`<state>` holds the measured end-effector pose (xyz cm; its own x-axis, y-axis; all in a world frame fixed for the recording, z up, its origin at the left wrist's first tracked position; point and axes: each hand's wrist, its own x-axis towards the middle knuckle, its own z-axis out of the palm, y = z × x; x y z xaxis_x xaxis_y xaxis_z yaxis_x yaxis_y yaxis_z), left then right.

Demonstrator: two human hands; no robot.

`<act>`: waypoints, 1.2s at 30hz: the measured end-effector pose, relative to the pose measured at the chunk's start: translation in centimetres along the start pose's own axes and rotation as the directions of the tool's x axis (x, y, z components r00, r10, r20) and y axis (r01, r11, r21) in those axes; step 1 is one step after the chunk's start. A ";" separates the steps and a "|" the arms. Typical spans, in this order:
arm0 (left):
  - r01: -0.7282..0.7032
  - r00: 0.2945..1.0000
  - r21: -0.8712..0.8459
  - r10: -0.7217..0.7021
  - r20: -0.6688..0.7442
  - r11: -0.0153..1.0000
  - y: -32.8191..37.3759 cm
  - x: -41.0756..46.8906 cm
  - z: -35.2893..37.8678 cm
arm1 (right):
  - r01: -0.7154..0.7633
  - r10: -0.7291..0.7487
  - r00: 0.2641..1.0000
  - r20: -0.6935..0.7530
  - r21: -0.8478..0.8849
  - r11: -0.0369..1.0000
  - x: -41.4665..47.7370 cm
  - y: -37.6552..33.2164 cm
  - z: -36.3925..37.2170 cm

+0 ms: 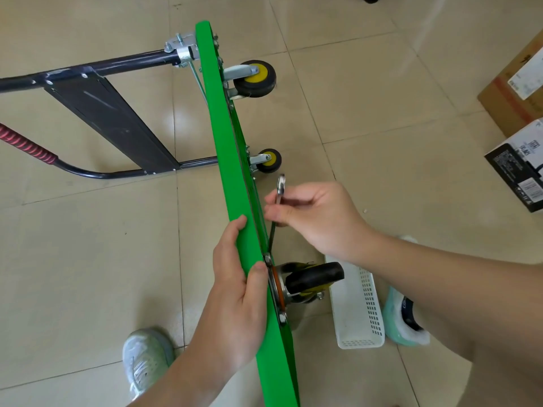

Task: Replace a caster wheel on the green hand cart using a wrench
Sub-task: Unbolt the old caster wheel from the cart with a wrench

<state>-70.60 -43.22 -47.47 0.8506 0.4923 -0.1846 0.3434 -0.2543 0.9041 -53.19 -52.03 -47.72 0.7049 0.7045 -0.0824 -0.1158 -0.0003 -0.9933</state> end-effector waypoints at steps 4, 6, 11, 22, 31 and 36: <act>0.009 1.000 -0.015 -0.008 0.007 1.000 0.3 -0.1 0.0 | -0.080 0.081 0.996 -0.045 0.026 0.996 2.9 -0.9 -1.3; 0.010 1.000 -0.028 -0.009 0.011 1.000 0.4 -0.2 -0.1 | -0.163 0.165 0.985 -0.054 0.038 0.986 4.2 -0.5 -1.5; 0.008 1.000 -0.024 -0.007 0.027 1.000 0.4 -0.2 -0.1 | -0.308 0.308 0.951 -0.019 -0.019 0.951 5.8 1.0 -0.9; -0.014 1.000 -0.011 0.014 0.001 1.000 0.1 0.0 0.0 | -0.572 0.573 0.819 0.033 -0.048 0.819 7.7 2.7 -0.1; -0.013 1.000 0.000 0.013 0.011 1.000 0.5 -0.1 -0.1 | -0.606 0.609 0.788 0.093 -0.057 0.793 7.3 2.4 0.7; -0.017 1.000 -0.005 0.017 0.010 1.000 0.6 -0.1 -0.1 | -0.572 0.576 0.810 0.111 -0.075 0.817 6.9 2.6 1.2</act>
<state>-70.51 -43.40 -46.85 0.8605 0.4791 -0.1730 0.3267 -0.2584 0.9091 -49.46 -46.32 -50.81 0.4266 0.6487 -0.6302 -0.4453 -0.4559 -0.7707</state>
